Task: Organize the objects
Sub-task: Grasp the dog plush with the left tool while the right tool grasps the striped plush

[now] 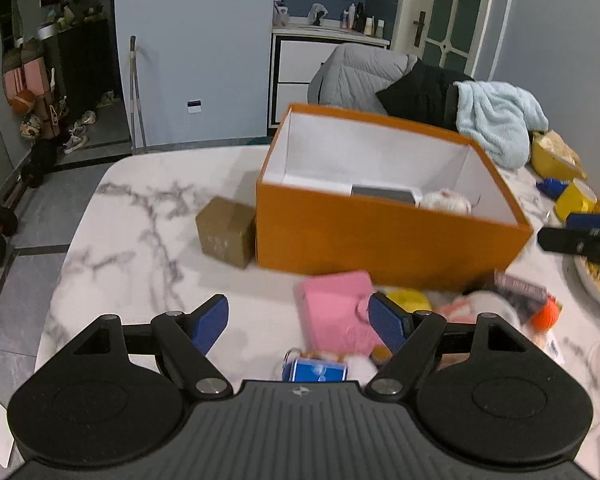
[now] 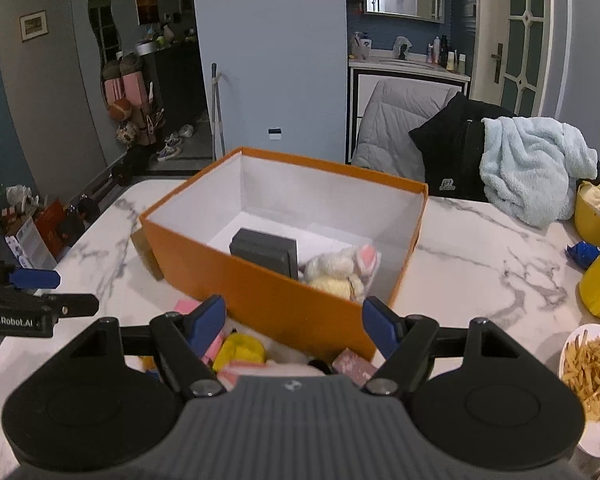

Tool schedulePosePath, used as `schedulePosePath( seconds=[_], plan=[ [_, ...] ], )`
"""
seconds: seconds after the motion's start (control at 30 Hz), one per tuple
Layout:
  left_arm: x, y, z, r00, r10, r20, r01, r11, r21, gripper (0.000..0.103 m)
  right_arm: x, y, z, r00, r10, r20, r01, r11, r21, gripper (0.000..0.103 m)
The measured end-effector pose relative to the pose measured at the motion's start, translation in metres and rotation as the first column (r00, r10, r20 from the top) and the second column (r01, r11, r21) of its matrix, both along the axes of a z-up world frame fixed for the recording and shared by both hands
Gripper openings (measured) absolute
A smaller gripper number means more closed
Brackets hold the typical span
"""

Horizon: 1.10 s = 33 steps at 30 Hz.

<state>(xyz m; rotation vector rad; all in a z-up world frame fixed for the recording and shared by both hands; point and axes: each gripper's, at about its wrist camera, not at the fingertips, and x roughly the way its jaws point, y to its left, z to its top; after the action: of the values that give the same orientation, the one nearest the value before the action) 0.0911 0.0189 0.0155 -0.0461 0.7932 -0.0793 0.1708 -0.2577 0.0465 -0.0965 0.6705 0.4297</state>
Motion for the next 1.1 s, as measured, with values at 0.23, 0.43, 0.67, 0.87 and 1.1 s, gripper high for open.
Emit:
schedulePosePath(
  seconds=[0.23,0.43,0.67,0.87,1.1],
  plan=[
    [-0.014,-0.007,-0.022,0.998,-0.06,-0.023,0.06,0.998,0.026,0.091,0.0,-0.005,-0.022,0.999,-0.006,-0.036,0.004,0.998,-0.059,0.077],
    [-0.026,-0.032,-0.024,0.98,-0.196,0.041,0.191,0.977,0.098,0.092,0.002,-0.005,-0.038,0.997,0.054,-0.055,-0.059,0.995,-0.081,0.077],
    [-0.03,-0.06,-0.047,0.919,-0.394,0.036,0.371,0.89,0.264,0.093,-0.004,0.013,-0.053,0.991,0.125,-0.046,-0.131,0.974,-0.187,0.077],
    [-0.034,-0.071,-0.073,0.863,-0.505,-0.023,0.47,0.784,0.406,0.093,-0.011,0.024,-0.066,0.975,0.219,-0.043,-0.223,0.942,-0.251,0.078],
    [-0.027,-0.075,-0.087,0.857,-0.512,-0.048,0.48,0.764,0.431,0.097,-0.009,0.033,-0.083,0.967,0.251,-0.04,-0.249,0.906,-0.341,0.078]
  ],
)
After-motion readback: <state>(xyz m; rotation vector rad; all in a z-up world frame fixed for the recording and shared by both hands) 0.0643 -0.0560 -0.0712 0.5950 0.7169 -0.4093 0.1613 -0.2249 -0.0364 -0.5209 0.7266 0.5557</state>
